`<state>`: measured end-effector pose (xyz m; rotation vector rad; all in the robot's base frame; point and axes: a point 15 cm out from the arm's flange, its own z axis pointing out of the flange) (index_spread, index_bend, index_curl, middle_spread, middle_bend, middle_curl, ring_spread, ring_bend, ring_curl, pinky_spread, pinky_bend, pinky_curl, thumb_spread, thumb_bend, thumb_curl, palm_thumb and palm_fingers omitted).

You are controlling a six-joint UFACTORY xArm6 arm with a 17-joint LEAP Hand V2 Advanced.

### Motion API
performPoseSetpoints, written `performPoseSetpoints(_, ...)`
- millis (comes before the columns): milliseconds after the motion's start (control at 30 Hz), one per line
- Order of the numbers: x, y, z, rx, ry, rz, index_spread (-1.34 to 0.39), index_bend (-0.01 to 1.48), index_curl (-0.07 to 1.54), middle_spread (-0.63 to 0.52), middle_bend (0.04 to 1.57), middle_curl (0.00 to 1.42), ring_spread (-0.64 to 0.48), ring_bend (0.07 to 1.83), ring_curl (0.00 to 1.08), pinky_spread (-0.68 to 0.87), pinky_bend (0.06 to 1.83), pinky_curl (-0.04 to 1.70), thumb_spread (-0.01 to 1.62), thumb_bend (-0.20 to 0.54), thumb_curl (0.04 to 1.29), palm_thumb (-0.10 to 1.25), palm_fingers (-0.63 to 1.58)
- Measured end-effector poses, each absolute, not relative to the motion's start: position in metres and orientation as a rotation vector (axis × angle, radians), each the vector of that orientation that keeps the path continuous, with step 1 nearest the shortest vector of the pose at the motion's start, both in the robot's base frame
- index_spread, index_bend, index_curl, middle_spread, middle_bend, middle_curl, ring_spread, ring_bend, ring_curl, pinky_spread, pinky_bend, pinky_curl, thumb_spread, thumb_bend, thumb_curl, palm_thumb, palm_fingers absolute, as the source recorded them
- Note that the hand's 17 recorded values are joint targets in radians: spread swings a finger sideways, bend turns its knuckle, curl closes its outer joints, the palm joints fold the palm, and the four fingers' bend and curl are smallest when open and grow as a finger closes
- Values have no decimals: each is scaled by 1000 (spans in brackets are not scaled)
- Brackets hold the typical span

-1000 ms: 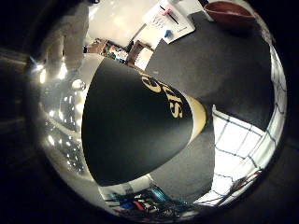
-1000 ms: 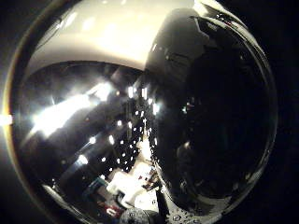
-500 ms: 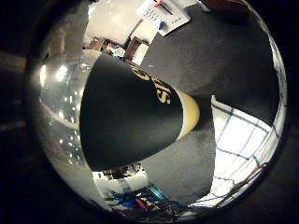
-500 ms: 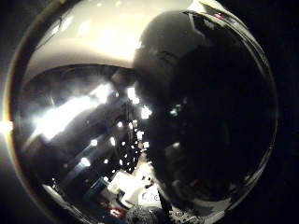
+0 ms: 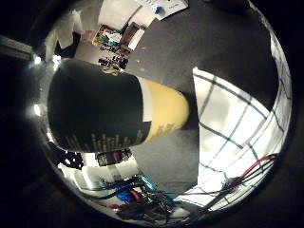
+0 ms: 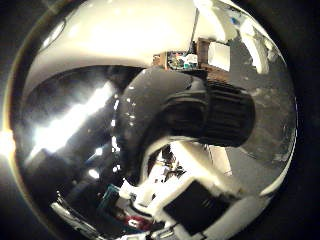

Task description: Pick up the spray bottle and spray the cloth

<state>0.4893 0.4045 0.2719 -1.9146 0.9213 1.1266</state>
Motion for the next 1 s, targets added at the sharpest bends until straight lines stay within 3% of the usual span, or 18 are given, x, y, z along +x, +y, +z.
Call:
performPoseSetpoints(100,489,399,269,-1930,930,1128,-328,208,645,-60,443,617,-14,666,453,292,551,693,1077,-29,356,614,101)
performPoseSetpoints(233,479,394,271,-1957,912,1161,-298,174,529,23,316,505,72,537,374,408,492,595,1057,-28,326,586,86)
performPoseSetpoints(533,484,367,275,-2017,930,1115,-269,160,369,96,211,388,155,403,286,440,427,456,1035,-26,295,552,115)
performPoseSetpoints(1000,491,304,323,-2002,923,1059,-257,165,306,101,190,335,159,338,251,439,409,358,1024,-25,280,499,139)
